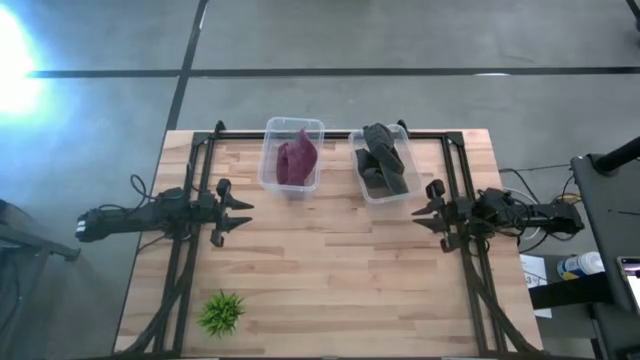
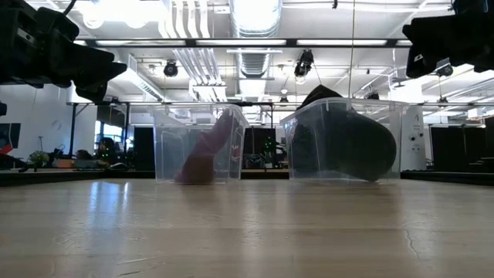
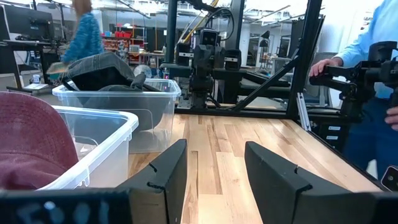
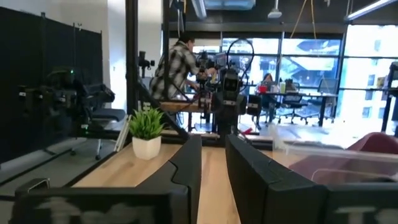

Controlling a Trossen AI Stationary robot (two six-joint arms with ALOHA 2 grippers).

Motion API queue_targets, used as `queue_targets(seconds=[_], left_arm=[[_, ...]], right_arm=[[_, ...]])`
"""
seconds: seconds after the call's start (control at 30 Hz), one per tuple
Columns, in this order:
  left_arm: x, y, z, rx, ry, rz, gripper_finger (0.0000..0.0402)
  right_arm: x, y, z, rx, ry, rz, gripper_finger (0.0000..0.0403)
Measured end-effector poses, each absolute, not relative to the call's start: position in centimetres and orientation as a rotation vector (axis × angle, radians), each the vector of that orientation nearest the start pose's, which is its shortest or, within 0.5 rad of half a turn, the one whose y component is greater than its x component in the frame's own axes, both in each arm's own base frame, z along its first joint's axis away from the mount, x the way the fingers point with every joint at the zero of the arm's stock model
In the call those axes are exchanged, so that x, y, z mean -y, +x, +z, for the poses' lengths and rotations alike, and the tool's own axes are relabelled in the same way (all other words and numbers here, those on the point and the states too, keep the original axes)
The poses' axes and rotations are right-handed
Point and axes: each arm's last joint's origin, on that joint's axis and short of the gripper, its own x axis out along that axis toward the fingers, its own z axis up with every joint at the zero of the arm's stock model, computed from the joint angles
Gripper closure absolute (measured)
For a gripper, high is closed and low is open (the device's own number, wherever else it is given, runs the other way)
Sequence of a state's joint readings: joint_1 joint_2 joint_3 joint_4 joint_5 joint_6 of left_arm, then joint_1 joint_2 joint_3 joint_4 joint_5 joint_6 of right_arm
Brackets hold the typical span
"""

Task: Pick & Place hat
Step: Return to Home Position

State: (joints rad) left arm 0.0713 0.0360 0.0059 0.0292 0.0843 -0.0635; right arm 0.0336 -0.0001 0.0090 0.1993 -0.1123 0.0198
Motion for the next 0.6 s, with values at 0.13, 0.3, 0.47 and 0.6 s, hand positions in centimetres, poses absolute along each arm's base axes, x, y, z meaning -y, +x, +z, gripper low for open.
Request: queue_targets(seconds=[0.13, 0.3, 0.47, 0.6], left_arm=[[-0.47, 9.94, 16.55, -0.002, -0.064, -0.013, 0.0246], [-0.46, 9.94, 16.55, -0.001, -0.064, -0.013, 0.0246], [-0.47, 9.94, 16.55, -0.002, -0.064, -0.013, 0.0246], [-0.47, 9.94, 16.55, -0.001, -0.064, -0.013, 0.0246]], right_arm=[[-0.64, 9.54, 18.27, 0.175, 0.018, 0.146, 0.0335], [-0.63, 9.57, 18.2, 0.167, 0.019, 0.145, 0.0335], [-0.63, 9.56, 18.2, 0.167, 0.019, 0.145, 0.0335], [-0.63, 9.61, 18.16, 0.162, 0.02, 0.145, 0.0335]])
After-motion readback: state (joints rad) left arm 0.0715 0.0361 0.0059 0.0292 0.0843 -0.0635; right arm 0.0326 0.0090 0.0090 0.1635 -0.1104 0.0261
